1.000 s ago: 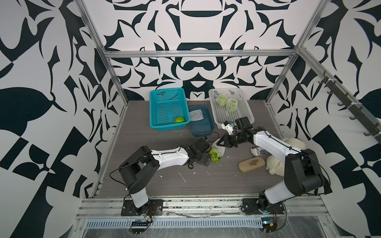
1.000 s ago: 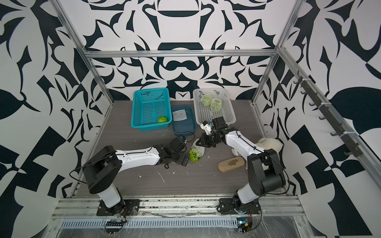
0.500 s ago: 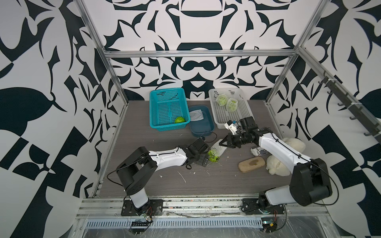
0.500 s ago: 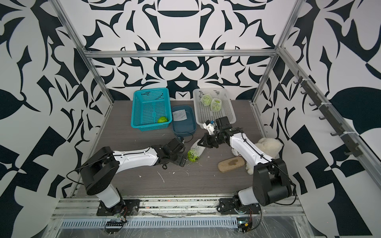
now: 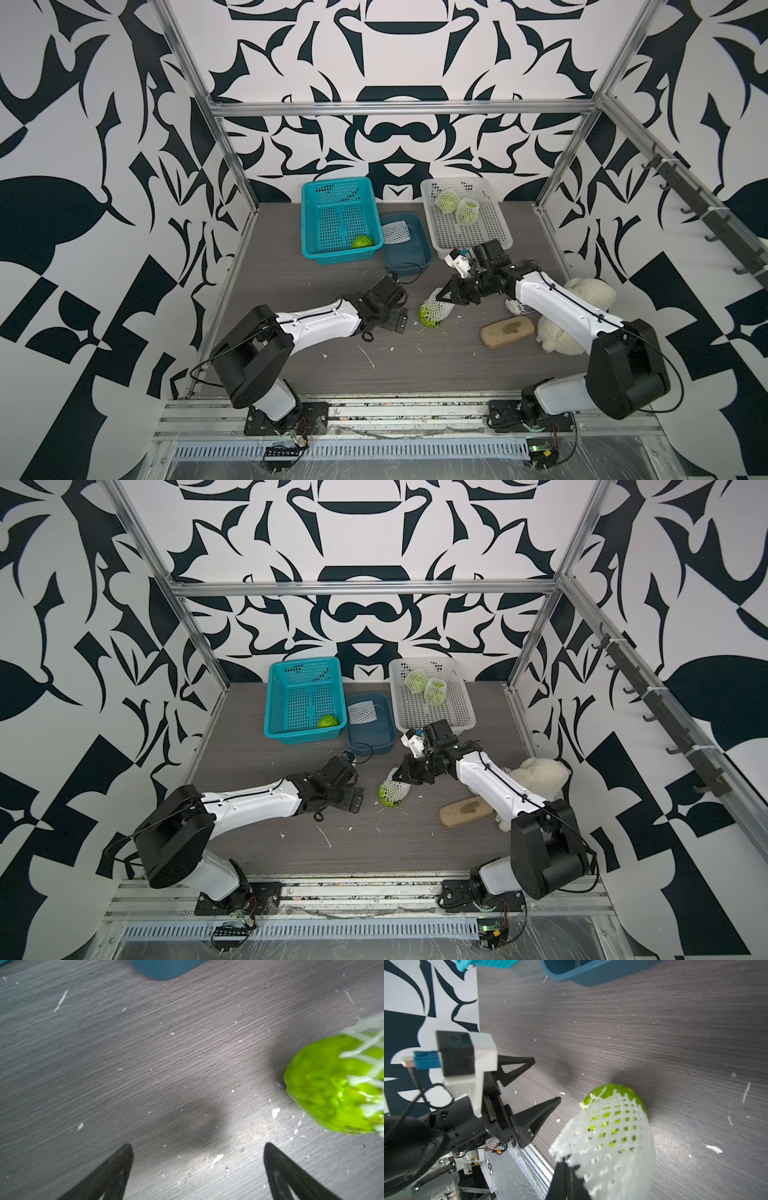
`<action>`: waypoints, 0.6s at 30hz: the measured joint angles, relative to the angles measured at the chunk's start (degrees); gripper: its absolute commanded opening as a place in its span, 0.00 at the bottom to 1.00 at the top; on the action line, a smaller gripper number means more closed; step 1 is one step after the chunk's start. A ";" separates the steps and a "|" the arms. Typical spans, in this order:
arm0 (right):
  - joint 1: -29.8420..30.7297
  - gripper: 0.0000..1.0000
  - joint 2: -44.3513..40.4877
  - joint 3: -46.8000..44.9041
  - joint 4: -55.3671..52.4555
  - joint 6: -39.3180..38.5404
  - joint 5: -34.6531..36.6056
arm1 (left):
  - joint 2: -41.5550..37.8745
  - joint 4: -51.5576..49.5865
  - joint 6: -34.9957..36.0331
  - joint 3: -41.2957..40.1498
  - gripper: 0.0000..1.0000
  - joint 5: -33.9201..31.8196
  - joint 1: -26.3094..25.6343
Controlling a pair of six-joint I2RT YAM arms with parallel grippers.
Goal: Sleeve custard apples in foam nets
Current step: Put on the foam net on the custard apple.
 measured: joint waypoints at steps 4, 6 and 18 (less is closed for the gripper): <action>3.17 0.00 3.10 3.37 -1.49 -0.42 2.75 | -0.04 0.11 -0.04 0.00 1.00 0.00 0.09; 4.42 0.00 4.28 4.55 -1.46 -0.46 3.30 | -0.04 0.17 -0.07 0.00 1.00 0.00 0.09; 5.49 0.00 4.20 3.45 2.40 2.86 0.96 | -0.26 1.42 -0.20 -1.55 1.00 -0.17 0.48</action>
